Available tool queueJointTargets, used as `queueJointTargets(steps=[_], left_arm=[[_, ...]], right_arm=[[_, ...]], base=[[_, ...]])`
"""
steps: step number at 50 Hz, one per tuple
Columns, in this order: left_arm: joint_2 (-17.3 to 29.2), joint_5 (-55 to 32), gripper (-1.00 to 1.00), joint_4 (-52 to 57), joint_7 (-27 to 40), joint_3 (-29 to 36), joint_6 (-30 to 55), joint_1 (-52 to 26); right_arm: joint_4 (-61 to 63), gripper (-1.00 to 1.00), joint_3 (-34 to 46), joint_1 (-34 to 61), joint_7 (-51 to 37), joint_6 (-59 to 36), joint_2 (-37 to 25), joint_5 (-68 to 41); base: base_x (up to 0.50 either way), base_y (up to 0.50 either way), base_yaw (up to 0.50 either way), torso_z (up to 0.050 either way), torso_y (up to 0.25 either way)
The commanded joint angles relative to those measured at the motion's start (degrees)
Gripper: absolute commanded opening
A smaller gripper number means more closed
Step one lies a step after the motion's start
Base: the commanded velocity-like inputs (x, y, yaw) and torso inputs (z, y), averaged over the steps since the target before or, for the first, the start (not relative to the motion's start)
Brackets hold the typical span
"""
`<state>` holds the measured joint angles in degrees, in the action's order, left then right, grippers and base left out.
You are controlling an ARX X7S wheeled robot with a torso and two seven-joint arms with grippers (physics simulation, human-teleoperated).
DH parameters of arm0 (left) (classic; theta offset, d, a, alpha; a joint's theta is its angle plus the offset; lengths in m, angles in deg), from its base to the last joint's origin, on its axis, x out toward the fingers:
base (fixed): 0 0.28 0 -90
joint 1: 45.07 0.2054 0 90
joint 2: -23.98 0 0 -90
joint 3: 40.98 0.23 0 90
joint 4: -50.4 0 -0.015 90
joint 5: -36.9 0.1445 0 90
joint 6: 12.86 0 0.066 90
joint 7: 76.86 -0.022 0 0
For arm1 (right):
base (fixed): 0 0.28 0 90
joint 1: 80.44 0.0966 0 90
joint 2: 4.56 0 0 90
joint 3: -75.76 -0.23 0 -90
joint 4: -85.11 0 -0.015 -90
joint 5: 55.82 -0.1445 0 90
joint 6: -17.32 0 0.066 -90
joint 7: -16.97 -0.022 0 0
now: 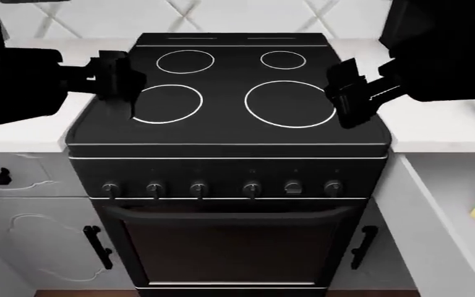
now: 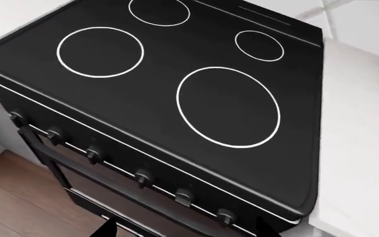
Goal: Place the bar in the bowl and close the drawer.
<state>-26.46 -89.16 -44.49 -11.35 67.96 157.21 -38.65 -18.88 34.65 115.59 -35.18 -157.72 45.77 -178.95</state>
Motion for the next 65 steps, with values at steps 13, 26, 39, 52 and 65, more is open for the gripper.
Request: queueJointTargets(steps=[13, 26, 39, 52, 65], left_arm=[[1.41, -2.23, 1.0, 2.41, -0.12, 1.39, -1.69, 0.74], [1.54, -2.72, 1.0, 2.85, -0.3, 2.33, -2.51, 0.47], [1.26, -1.91, 1.0, 2.92, -1.57, 2.85, -2.68, 1.01], [1.42, -0.16, 1.0, 3.65, -3.17, 2.66, -2.66, 2.32], [1.54, 0.49, 1.0, 3.69, -4.12, 3.09, -2.98, 2.68]], right_arm=[[2.48, 1.0, 3.0, 1.14, -1.36, 1.8, -2.03, -4.29], [1.87, 1.0, 4.36, 2.06, -1.9, 2.85, -2.46, -5.38], [1.99, 1.0, 4.67, 0.65, -0.29, 3.29, -2.2, -3.66], [2.45, 1.0, 4.73, -1.05, 2.07, 3.52, -2.26, -2.86], [2.03, 1.0, 5.13, -2.21, 3.3, 4.44, -2.27, -2.52]], base=[[0.0, 0.5, 0.0, 0.0, 0.0], [0.02, 0.05, 0.0, 0.0, 0.0], [0.49, 0.0, 0.0, 0.0, 0.0], [0.5, 0.0, 0.0, 0.0, 0.0], [0.5, 0.0, 0.0, 0.0, 0.001]])
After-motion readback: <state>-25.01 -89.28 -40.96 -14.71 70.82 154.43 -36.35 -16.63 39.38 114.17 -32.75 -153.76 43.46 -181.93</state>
